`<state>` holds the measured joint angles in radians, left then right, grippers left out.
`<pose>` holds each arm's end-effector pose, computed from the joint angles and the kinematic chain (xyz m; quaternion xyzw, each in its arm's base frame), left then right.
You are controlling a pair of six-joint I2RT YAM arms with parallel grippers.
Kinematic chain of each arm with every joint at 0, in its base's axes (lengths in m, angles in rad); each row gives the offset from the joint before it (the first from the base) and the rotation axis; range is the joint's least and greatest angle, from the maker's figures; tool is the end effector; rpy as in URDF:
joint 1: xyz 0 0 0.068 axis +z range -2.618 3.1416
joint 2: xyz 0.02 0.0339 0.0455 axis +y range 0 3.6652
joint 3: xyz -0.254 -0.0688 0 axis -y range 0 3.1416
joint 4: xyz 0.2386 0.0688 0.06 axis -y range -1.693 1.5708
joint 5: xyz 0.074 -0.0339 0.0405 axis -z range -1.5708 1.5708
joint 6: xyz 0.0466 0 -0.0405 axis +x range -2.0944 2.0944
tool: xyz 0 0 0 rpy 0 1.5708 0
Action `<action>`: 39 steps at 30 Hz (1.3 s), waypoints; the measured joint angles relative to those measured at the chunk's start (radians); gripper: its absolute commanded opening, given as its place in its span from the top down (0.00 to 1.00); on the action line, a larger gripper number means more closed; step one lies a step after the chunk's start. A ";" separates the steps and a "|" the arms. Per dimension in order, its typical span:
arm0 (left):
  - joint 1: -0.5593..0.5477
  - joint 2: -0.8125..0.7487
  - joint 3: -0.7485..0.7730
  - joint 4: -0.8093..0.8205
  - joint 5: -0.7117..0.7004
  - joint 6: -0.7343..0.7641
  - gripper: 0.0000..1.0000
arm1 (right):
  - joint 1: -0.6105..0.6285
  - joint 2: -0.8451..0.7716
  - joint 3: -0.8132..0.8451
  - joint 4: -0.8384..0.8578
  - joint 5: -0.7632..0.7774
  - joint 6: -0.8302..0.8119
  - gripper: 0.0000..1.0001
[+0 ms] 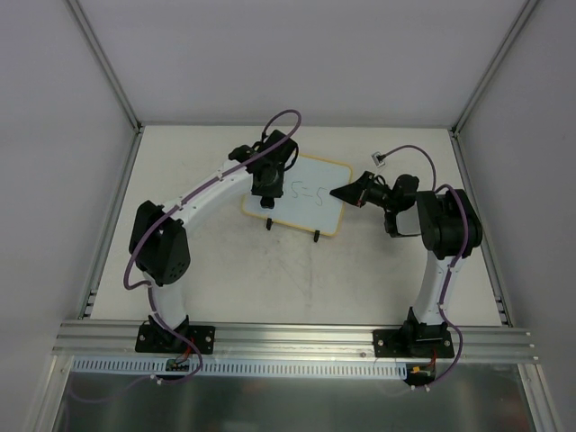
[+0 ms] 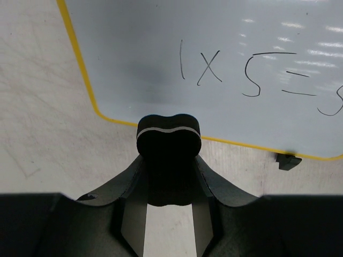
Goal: Erase the whiteboard
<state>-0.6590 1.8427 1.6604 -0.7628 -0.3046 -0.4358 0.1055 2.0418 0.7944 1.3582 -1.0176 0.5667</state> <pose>0.3273 -0.2358 0.2779 0.0583 0.9398 -0.0351 0.3349 0.3596 0.0780 0.1436 -0.2203 0.6499 0.5213 0.5072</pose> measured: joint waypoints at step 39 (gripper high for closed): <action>0.063 0.244 0.204 0.029 0.061 0.084 1.00 | 0.002 0.000 0.000 -0.001 0.004 -0.007 1.00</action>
<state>-0.5961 2.0869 1.8648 -0.7334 -0.2436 -0.3515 0.1078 2.0418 0.7944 1.3571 -1.0134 0.5598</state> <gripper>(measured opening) 0.309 0.130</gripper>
